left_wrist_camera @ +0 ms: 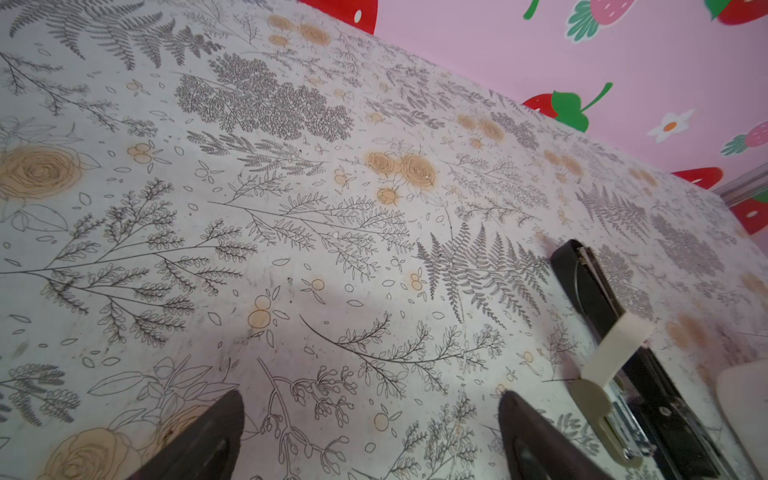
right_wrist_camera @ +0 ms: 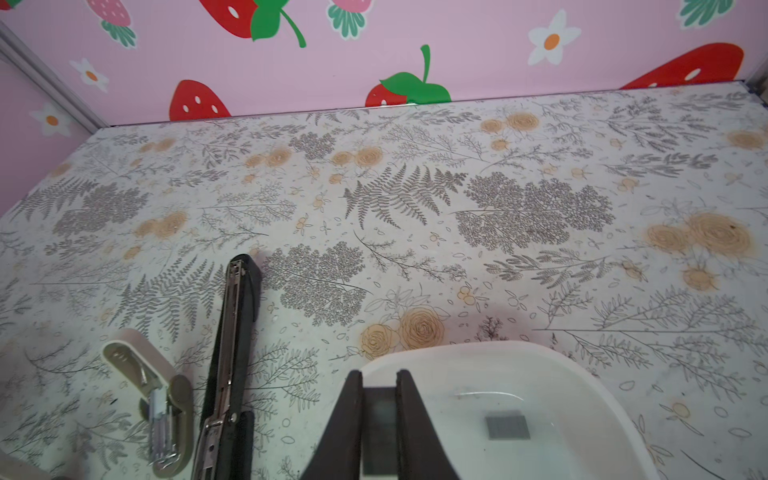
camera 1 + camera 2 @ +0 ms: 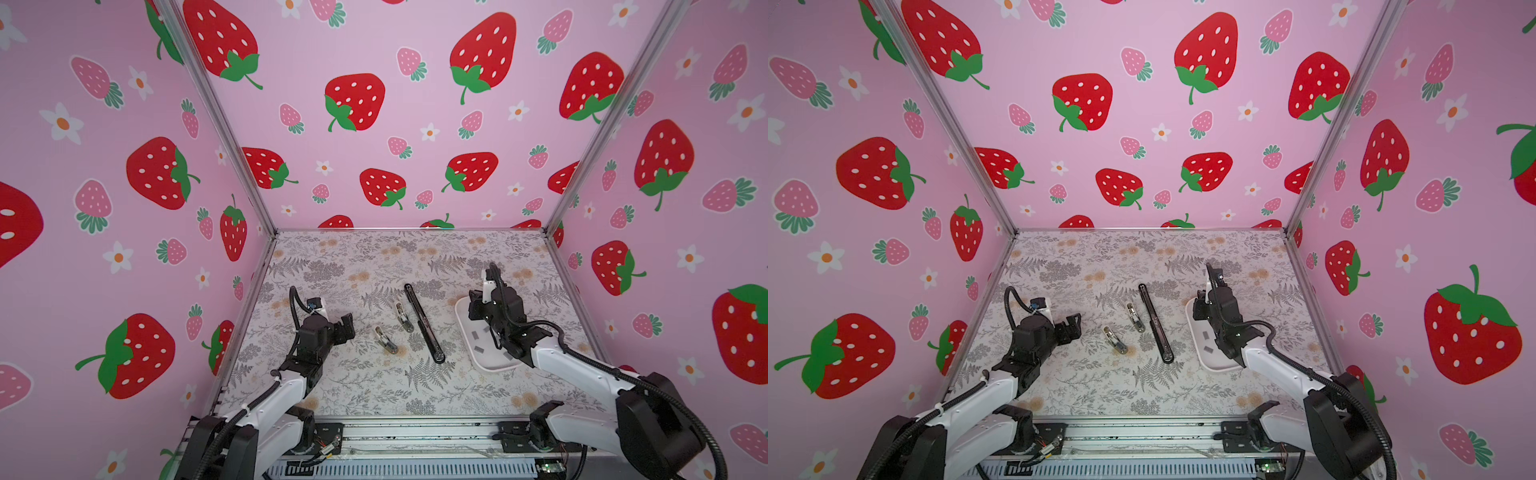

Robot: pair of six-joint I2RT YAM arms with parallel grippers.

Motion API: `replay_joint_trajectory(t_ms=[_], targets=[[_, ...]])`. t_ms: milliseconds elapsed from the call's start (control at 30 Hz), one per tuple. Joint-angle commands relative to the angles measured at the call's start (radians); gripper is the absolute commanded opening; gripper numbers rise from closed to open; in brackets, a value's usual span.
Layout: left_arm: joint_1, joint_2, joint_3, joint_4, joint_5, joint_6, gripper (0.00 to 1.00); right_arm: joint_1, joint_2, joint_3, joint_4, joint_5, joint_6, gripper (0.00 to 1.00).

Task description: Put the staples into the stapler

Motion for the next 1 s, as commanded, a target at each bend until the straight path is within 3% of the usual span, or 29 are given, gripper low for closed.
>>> replay_joint_trajectory(t_ms=[0, 133, 500, 767, 967], targets=[[-0.001, -0.108, -0.059, 0.038, -0.006, -0.01, 0.98, 0.068, -0.035, -0.024, 0.099, -0.064, -0.121, 0.17], [-0.002, -0.226, -0.133, 0.101, 0.014, -0.008, 0.99, 0.14, -0.042, -0.105, 0.307, -0.117, -0.182, 0.18], [-0.002, -0.524, -0.216, -0.013, -0.039, -0.029, 0.99, 0.341, 0.054, -0.074, 0.365, -0.176, -0.263, 0.17], [-0.003, -0.455, -0.189, -0.014, 0.004, -0.028, 0.99, 0.498, 0.167, -0.063, 0.432, -0.148, -0.259, 0.17], [-0.001, -0.5, -0.199, -0.041, 0.006, -0.029, 0.99, 0.534, 0.292, -0.013, 0.456, -0.167, -0.201, 0.15]])
